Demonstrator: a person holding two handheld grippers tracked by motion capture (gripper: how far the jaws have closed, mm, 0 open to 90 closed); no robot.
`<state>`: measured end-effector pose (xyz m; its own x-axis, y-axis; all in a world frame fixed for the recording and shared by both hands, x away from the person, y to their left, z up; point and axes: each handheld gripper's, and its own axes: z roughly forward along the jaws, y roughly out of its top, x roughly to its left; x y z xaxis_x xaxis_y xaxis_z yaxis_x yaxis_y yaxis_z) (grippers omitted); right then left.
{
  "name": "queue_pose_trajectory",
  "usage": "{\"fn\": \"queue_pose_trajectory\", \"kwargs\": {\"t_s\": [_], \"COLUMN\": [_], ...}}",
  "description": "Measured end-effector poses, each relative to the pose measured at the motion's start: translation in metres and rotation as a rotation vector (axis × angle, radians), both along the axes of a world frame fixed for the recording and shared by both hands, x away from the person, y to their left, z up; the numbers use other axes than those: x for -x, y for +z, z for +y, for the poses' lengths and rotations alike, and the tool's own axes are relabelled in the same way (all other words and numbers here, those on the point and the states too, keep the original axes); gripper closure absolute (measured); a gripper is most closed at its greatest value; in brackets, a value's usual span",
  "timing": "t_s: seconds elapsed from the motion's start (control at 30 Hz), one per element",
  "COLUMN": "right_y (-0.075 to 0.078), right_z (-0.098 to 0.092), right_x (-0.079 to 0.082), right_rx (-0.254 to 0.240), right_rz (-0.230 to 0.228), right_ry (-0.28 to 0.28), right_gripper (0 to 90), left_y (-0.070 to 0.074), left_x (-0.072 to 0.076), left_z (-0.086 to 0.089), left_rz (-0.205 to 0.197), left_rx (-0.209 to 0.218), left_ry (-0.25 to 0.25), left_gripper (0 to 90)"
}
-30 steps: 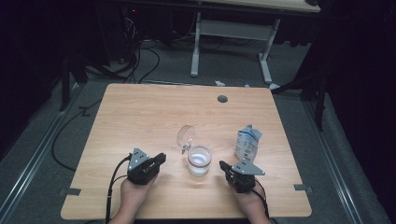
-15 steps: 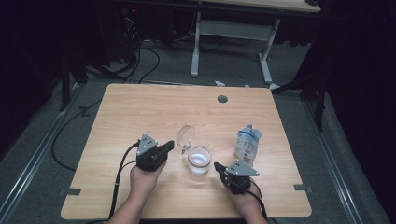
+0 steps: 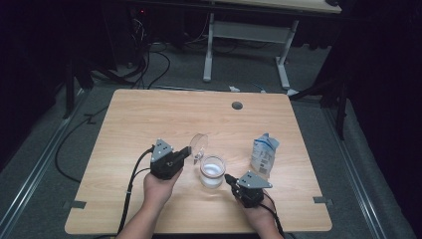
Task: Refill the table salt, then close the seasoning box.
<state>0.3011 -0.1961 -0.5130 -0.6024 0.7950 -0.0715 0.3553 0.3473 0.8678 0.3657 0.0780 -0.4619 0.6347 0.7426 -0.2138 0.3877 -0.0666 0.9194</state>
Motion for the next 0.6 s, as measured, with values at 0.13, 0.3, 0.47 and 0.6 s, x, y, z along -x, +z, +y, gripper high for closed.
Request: {"fn": "queue_pose_trajectory", "kwargs": {"t_s": [0.13,0.3,0.47,0.6], "right_y": [0.0,0.0,0.001,0.001], "right_z": [0.0,0.001,0.0,0.0], "right_x": [0.0,0.0,0.0,0.0], "right_rx": [0.002,0.004,0.003,0.003], "right_rz": [-0.001,-0.003,-0.005,-0.005], "right_ry": [-0.003,-0.005,-0.007,-0.008], "right_gripper": [90.0,90.0,90.0,90.0], "left_y": [0.0,0.0,-0.001,-0.003], "left_x": [0.003,0.008,0.01,0.012], "left_z": [-0.003,-0.008,-0.006,-0.001], "left_rz": [-0.004,-0.011,-0.013,-0.013], "left_rx": [0.0,0.002,-0.002,-0.021], "left_ry": [-0.013,-0.033,-0.03,-0.02], "left_gripper": [89.5,89.5,89.5,89.3]}}
